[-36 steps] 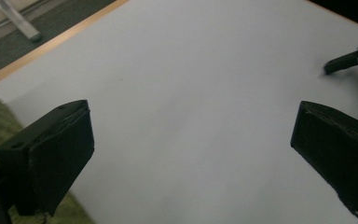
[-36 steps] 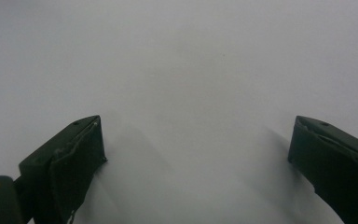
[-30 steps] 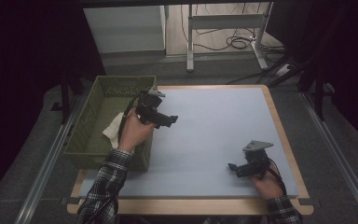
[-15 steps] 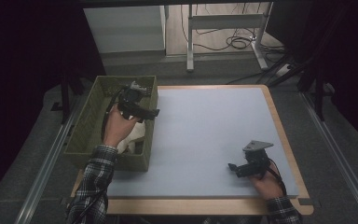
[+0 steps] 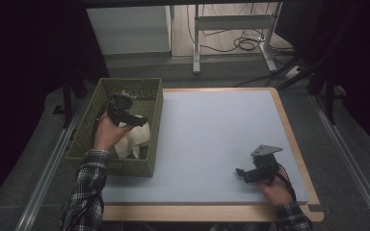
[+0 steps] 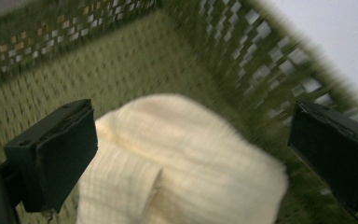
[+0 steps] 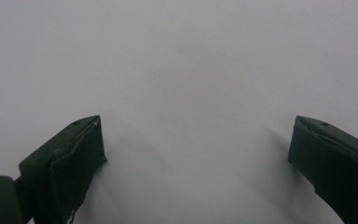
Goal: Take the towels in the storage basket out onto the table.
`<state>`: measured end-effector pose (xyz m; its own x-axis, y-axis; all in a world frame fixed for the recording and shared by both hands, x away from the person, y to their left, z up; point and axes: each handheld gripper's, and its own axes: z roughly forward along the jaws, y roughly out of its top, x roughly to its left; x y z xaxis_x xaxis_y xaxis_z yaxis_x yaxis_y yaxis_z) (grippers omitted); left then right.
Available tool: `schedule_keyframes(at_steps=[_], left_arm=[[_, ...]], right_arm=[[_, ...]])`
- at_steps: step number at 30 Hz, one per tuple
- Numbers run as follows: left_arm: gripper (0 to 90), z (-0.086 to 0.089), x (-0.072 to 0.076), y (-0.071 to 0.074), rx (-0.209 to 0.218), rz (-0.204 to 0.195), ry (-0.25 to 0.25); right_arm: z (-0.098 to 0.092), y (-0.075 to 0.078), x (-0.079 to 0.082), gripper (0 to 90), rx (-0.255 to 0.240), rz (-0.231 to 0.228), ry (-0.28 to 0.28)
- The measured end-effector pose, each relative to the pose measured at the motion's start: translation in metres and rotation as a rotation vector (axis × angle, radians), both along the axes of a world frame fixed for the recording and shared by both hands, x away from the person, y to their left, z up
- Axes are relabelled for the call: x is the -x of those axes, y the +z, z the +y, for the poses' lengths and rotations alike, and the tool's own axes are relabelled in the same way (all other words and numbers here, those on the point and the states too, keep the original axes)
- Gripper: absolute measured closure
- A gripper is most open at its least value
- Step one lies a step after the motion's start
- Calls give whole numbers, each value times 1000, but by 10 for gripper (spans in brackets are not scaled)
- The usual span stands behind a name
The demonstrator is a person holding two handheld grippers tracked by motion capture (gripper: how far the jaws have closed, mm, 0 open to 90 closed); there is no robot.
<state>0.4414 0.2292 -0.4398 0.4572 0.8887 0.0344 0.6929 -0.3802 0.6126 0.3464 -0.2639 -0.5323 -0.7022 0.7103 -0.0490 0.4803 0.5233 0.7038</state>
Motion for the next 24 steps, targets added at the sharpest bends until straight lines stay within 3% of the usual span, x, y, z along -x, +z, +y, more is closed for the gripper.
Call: schedule_keyframes(at_steps=[11,19,24], left_arm=[[15,10,-21,-33,-53,197,32],[20,1,-36,-52,-138,329,53],[103,-4,-39,-61,-168,414,39]], right_arm=[[0,0,0,36,-1,0,0],[0,0,0,36,-1,0,0],[0,0,0,36,-1,0,0]])
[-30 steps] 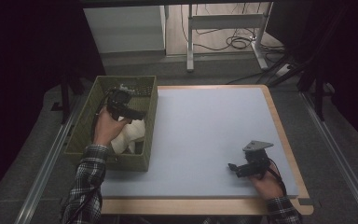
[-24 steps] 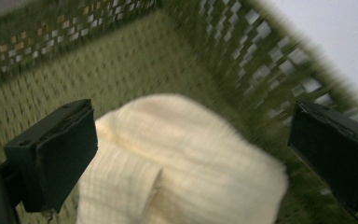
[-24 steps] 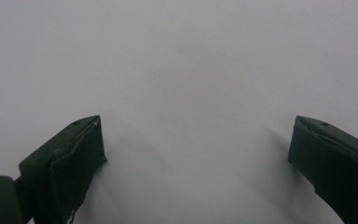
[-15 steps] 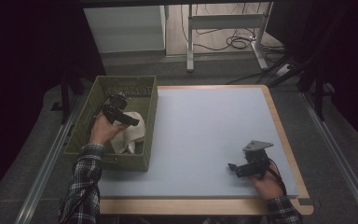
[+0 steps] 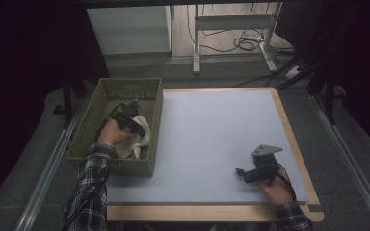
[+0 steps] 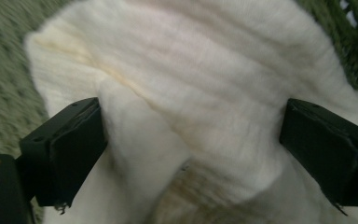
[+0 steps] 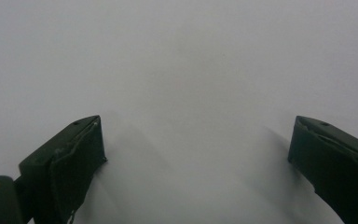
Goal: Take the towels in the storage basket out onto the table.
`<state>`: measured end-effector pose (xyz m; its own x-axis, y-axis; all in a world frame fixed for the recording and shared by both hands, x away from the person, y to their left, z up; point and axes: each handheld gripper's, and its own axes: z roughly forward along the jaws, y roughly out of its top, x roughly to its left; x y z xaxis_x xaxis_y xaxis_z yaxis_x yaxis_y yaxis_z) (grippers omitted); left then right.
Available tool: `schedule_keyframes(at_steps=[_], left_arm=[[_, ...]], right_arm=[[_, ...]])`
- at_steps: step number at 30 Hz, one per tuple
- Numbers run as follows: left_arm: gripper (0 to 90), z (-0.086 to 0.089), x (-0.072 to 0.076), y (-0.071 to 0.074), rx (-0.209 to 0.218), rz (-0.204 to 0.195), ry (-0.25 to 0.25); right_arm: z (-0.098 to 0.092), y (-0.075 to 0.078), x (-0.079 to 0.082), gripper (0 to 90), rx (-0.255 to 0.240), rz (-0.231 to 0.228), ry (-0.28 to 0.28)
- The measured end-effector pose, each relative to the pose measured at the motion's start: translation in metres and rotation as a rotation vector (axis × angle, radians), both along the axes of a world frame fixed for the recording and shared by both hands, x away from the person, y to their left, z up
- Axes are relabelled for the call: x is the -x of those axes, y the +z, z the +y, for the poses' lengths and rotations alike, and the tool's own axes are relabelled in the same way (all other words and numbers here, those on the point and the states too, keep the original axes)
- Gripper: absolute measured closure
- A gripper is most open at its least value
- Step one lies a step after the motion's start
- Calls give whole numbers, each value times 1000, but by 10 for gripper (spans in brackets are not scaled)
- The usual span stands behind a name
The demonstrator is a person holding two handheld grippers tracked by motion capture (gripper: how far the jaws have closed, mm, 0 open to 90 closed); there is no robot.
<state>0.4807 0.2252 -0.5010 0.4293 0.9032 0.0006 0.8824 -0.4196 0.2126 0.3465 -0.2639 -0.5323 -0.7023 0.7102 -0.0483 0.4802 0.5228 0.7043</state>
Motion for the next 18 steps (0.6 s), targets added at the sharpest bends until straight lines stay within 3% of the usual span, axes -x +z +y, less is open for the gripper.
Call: schedule_keyframes(at_steps=[3,5,9,13,18], left_arm=[[276,0,0,-3,-8,40,7],[365,1,1,-1,-12,41,-2],[675,3,3,3,-25,36,-12],[750,5,4,5,-26,21,-5],[755,9,8,12,5,-19,8]], right_arm=[[0,0,0,35,0,0,0],[0,0,0,36,0,0,0],[0,0,0,36,0,0,0],[0,0,0,36,0,-1,0],[0,0,0,36,0,-1,0]])
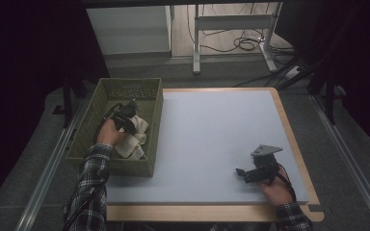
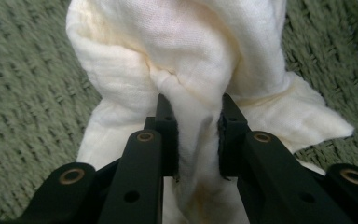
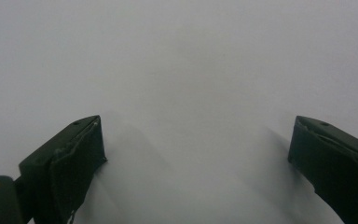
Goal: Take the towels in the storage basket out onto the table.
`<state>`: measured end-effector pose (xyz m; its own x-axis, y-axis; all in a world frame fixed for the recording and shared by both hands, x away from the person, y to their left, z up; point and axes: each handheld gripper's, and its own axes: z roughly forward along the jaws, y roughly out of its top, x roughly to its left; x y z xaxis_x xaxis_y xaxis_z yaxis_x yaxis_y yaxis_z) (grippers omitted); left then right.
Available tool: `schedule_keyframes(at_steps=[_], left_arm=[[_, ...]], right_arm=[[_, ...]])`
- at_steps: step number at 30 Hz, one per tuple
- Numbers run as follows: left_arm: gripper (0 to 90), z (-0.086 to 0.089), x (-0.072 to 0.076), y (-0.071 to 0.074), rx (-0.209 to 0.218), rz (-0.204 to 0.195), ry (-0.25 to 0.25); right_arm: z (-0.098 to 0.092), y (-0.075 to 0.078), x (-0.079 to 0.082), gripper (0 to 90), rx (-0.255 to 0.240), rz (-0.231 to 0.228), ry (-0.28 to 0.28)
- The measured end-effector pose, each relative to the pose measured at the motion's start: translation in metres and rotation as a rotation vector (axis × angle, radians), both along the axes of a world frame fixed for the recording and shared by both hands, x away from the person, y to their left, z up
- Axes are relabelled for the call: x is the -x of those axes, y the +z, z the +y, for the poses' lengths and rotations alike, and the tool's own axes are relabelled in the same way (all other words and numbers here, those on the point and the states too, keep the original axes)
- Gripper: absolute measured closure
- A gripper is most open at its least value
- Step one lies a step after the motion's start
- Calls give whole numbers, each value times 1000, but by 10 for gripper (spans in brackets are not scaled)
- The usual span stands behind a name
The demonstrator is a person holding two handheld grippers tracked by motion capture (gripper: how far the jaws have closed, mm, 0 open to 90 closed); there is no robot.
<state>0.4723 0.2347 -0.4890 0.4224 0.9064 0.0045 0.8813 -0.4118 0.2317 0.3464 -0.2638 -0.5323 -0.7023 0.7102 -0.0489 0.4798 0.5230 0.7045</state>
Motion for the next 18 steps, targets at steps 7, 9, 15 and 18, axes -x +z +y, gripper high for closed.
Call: schedule_keyframes(at_steps=[7,9,15,18], left_arm=[[750,12,10,15,89,-95,39],[749,15,14,20,102,-124,39],[748,21,26,33,181,-203,36],[748,24,32,39,199,-242,31]], right_arm=[[0,0,0,36,0,0,0],[0,0,0,36,0,0,0],[0,0,0,36,1,-1,0],[0,0,0,36,1,-1,0]])
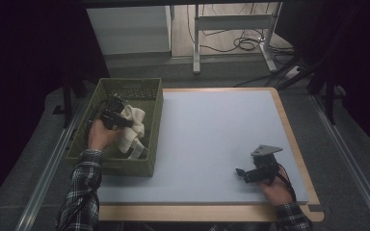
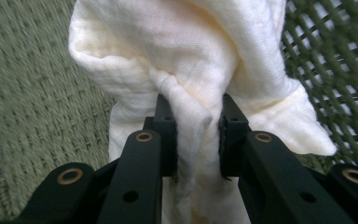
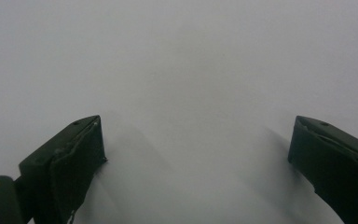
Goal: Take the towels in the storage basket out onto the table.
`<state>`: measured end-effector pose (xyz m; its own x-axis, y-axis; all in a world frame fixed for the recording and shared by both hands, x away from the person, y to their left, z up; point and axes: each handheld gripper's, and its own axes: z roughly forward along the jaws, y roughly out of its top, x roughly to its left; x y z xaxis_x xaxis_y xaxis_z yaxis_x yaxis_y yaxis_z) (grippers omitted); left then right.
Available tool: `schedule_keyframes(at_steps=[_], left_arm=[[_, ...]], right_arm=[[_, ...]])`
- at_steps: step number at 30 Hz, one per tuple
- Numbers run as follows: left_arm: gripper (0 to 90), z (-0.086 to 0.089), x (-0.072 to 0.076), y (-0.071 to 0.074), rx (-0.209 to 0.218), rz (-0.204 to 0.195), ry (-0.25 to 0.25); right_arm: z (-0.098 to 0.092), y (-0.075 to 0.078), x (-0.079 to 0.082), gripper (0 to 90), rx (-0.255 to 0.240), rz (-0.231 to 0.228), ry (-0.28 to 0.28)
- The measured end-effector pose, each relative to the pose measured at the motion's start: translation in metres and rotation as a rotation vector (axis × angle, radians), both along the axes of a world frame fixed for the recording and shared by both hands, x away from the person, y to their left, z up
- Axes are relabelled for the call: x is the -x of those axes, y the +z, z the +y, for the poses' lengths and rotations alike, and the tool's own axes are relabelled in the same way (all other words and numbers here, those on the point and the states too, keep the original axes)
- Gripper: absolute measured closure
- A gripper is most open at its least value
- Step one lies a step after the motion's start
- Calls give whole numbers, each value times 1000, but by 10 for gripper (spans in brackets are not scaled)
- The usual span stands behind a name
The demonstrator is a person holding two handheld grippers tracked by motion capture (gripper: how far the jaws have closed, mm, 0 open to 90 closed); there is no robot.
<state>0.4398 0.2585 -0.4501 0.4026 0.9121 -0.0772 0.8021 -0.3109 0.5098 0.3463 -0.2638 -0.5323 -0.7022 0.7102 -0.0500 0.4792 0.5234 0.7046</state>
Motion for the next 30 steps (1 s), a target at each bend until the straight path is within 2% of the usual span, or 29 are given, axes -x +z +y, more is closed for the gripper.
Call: schedule_keyframes(at_steps=[4,9,16,20,30], left_arm=[[748,4,9,6,28,-58,-4],[746,8,17,15,70,-111,-14],[746,12,29,36,130,-193,-25],[746,11,35,48,149,-230,-42],[745,5,42,76,184,-292,-78]], right_arm=[[0,0,0,36,0,0,0],[0,0,0,36,0,0,0],[0,0,0,36,0,0,0],[0,0,0,36,1,0,0],[0,0,0,36,1,0,0]])
